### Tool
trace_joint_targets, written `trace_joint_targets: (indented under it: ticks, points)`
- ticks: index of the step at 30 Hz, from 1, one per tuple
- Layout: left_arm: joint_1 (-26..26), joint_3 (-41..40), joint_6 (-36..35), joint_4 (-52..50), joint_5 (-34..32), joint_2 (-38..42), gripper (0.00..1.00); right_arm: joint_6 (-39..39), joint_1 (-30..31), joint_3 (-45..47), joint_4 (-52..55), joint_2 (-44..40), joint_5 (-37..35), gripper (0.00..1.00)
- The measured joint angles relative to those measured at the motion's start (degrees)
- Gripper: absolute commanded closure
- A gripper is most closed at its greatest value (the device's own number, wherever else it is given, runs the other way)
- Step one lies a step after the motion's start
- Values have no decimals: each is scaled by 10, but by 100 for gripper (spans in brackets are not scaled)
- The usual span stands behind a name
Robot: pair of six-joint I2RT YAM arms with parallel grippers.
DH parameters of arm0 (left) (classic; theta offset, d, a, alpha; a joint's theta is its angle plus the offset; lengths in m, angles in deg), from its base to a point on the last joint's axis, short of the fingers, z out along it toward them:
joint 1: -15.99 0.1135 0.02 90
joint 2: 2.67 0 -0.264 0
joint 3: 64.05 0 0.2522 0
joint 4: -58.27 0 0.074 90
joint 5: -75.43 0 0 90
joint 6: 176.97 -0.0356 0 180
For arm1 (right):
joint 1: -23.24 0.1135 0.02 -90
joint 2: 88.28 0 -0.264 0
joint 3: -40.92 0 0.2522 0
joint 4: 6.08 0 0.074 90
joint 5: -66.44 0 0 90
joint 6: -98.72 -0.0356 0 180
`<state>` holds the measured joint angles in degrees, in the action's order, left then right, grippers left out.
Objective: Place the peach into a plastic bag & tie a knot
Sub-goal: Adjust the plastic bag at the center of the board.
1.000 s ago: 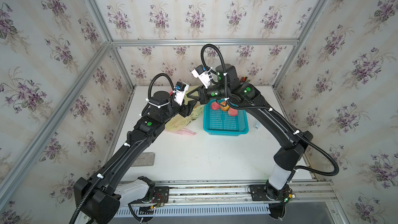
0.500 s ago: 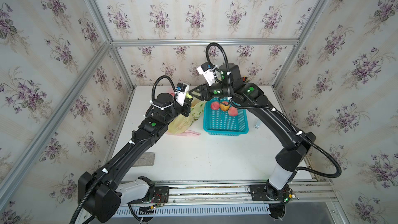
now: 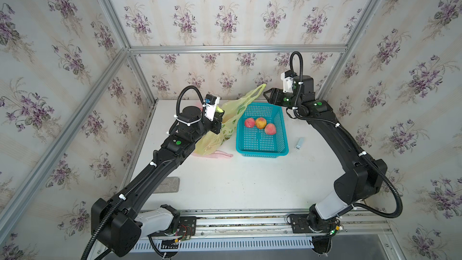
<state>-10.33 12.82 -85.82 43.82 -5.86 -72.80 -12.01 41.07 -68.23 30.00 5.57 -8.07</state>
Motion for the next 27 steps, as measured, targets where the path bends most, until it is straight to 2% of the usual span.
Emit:
trace_joint_targets:
  ticks: [5,9,14,16,22,27]
  points:
    - [0,4,1,-3,2,-1,92,-3,-3,-51,-11,46,15,30]
    - [0,6,4,-3,5,-2,92,-6,-6,-96,-14,93,24,43]
    - [0,8,4,-4,6,-6,92,-8,-7,-144,-23,143,47,91]
    - [0,9,4,-6,6,-8,93,-9,-7,-158,-30,156,61,100]
    - [0,67,-2,-62,-39,15,92,-14,-1,-178,-56,153,121,100]
    - [1,143,-27,-116,-106,74,89,0,43,-152,-54,75,165,100]
